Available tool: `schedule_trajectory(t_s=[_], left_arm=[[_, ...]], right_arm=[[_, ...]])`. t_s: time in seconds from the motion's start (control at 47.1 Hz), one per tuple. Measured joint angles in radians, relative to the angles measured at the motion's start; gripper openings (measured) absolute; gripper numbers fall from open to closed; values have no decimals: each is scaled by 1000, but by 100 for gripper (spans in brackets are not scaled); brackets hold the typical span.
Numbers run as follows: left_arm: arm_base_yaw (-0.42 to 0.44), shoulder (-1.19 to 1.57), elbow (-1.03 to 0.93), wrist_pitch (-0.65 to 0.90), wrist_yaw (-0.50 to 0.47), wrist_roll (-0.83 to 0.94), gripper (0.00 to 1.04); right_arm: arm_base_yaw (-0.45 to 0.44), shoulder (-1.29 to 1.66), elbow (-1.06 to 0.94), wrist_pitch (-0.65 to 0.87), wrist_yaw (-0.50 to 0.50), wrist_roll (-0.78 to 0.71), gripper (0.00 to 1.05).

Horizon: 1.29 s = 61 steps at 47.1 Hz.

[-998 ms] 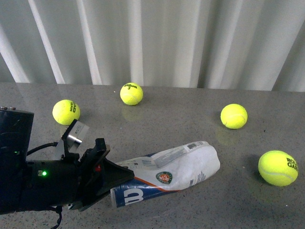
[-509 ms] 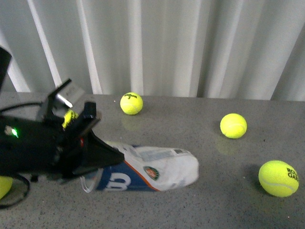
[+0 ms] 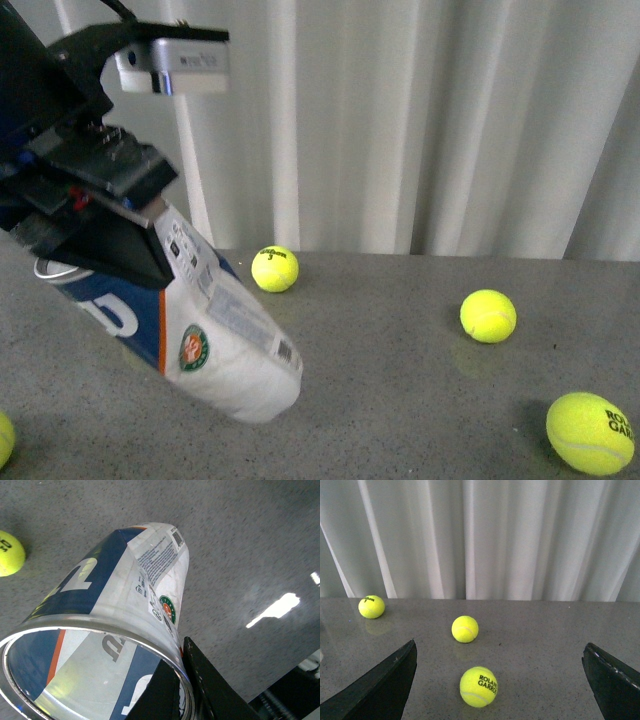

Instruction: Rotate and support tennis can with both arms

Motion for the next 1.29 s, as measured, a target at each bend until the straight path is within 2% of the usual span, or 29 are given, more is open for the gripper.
schedule_trajectory(t_s=[0.106,0.403,0.807,1.083,1.295], left_arm=[[-45,24,42,-50,-121,63,4],[-121,88,60,-68,-287,166,4],[-196,185,60,-81,-254,196,4],[-202,198,70,-67,-232,185,4],[-204,215,71,-51,-222,173,29]], right_arm=[[0,0,0,0,0,0,98],[0,0,0,0,0,0,98],[0,0,0,0,0,0,98],[0,0,0,0,0,0,98],[0,0,0,0,0,0,98]])
